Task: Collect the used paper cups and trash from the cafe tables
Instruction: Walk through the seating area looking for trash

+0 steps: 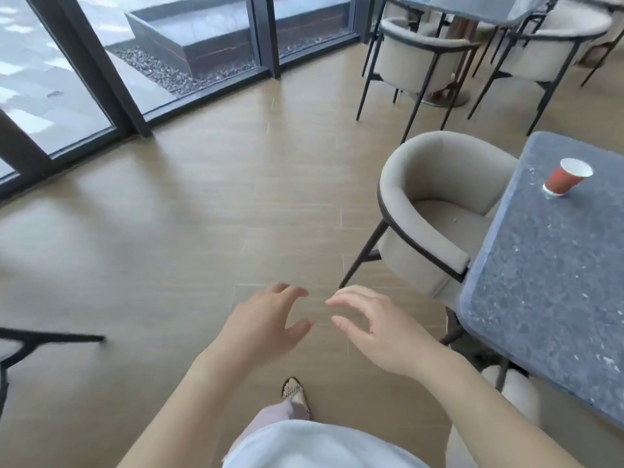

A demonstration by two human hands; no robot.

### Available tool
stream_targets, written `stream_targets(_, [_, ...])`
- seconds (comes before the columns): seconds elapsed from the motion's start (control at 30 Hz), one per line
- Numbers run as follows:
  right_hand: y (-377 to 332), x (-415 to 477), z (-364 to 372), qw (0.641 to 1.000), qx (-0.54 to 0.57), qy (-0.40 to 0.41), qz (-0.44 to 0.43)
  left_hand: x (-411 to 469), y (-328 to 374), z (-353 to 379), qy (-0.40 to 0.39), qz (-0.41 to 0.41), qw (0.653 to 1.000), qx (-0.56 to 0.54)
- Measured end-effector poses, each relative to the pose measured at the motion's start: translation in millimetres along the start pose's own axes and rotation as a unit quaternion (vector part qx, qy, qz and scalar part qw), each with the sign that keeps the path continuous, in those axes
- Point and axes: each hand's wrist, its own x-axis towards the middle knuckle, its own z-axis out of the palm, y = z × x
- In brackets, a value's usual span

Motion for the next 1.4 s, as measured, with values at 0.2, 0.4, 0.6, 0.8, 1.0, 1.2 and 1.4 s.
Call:
stream_targets(0.2, [10.3, 108.3, -31.5, 0.999, 0.022, 0.021, 0.018, 103.2, -34.9, -57.7, -0.001, 0.013, 0.999, 0.030])
stream_targets(0.4, [43.2, 180.8, -57.7, 0.998, 0.024, 0.034, 0.038, 193.5, -40.2, -82.1, -0.044, 0.039, 0.998, 0.018])
stream_targets(0.6, [88.0, 274.2, -107.3, 0.999, 0.021, 0.040, 0.025, 306.4, -43.0, -110.6, -0.046, 0.053, 0.997, 0.035])
stream_targets(0.8, [139.7, 340.5, -178.5, 0.995, 0.012, 0.081, 0.053, 418.5, -10.3, -142.2, -0.064, 0.094, 0.993, 0.040])
stream_targets(1.0, [179.8, 381.3, -213.2, 0.993, 0.015, 0.086, 0.080, 491.4, -0.1, -154.9, -0.065, 0.092, 0.993, 0.034])
stream_targets(1.2, [204.0, 438.4, -238.2, 0.992, 0.029, 0.084, 0.086, 558.7, -12.1, -174.8, -0.065, 0.080, 0.995, 0.019])
stream_targets(1.4, [224.2, 520.3, -262.0, 0.993, 0.029, 0.085, 0.078, 637.3, -35.5, -195.7, -0.067, 0.082, 0.994, 0.005])
